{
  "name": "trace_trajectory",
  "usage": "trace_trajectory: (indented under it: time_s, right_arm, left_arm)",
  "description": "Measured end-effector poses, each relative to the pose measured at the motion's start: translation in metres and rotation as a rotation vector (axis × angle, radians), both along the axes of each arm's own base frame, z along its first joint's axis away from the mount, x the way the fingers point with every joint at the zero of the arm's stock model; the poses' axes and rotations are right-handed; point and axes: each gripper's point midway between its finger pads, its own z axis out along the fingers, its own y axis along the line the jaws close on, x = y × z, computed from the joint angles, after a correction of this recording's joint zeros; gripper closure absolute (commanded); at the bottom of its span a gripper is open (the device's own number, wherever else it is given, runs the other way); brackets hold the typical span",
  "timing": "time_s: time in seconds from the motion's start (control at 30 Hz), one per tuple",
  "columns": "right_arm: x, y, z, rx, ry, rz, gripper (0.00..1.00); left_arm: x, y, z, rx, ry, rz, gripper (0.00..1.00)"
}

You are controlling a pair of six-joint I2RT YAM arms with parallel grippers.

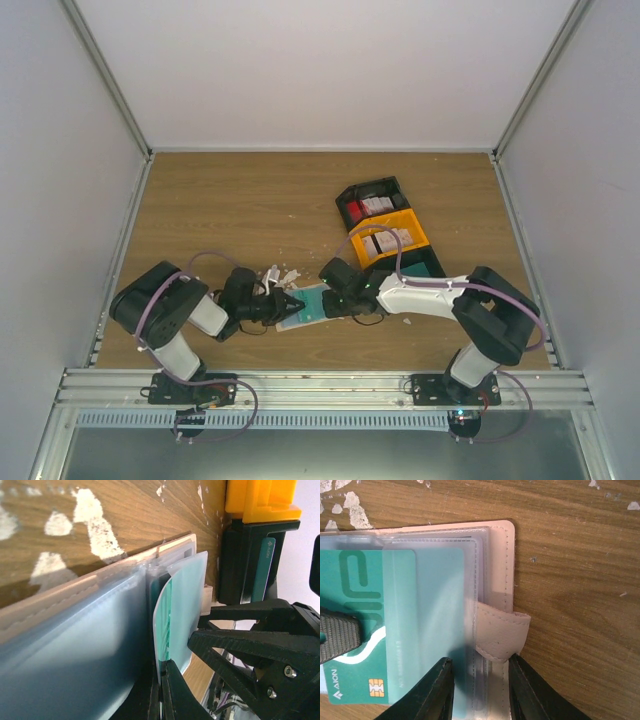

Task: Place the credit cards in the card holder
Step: Insert the credit card into the card holder.

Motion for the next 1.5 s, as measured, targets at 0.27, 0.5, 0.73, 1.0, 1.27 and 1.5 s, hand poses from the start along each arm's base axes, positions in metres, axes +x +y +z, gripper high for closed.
trace_trajectory:
  time_s: [0.27, 0.5, 0.73, 1.0, 1.27, 1.5]
  right_arm:
    - [0.001, 0.000, 0.001, 0.053, 0.017, 0.000, 0.69]
    - [0.001, -0.001, 0.001, 0.063, 0.023, -0.001, 0.69]
    - [0.001, 0.001, 0.002, 0.073, 0.013, 0.019, 0.69]
    - [0.000, 0.007, 0.002, 0.097, 0.010, 0.046, 0.69]
    - [-0.001, 0.013, 0.003, 0.133, 0.004, 0.071, 0.69]
    - [-0.002, 0.015, 0.003, 0.144, 0.003, 0.075, 0.69]
  left_arm:
    - [0.002, -0.009, -0.002, 0.007, -0.018, -0.047, 0.91]
    - [0.002, -0.012, -0.001, 0.012, -0.031, -0.060, 0.72]
    - [0.000, -0.014, 0.011, 0.057, -0.079, -0.077, 0.50]
    - [-0.004, -0.008, 0.019, 0.127, -0.110, -0.091, 0.32]
    - [-0.009, -0.003, 0.023, 0.178, -0.131, -0.129, 0.21]
    - [-0.016, 0.005, 0.025, 0.216, -0.122, -0.130, 0.13]
